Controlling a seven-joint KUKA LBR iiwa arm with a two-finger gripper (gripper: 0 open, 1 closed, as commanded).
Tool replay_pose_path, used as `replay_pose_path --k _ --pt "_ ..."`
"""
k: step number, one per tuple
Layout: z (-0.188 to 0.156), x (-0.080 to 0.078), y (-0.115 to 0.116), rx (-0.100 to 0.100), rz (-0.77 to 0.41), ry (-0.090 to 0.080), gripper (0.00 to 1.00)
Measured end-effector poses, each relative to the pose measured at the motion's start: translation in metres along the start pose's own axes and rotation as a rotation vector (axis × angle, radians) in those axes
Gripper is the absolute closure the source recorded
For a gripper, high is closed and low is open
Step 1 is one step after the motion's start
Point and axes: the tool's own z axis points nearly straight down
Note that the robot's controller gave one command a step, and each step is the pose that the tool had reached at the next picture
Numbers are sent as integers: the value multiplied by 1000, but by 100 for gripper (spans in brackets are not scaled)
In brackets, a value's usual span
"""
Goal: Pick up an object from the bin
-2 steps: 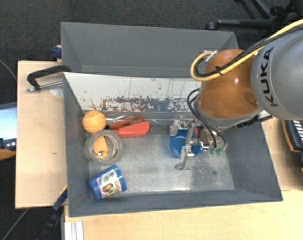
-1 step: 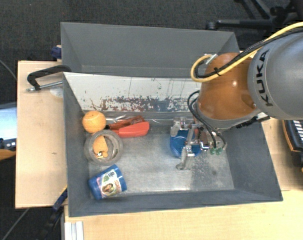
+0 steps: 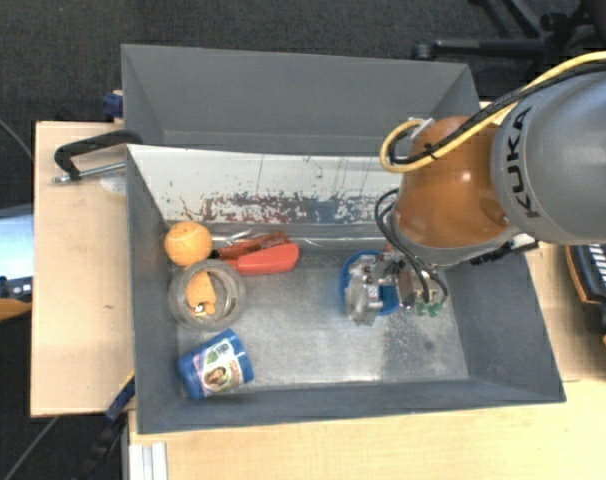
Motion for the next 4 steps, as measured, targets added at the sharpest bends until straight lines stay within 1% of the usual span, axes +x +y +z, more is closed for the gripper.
replay_pose_path --k 1,2,3,4 --pt "0 0 0 0 0 0 100" --pt "62 -48 19 -3 86 -7 0" --pt "58 -48 19 -4 86 -9 100" --pt "58 -48 19 -4 86 -9 100"
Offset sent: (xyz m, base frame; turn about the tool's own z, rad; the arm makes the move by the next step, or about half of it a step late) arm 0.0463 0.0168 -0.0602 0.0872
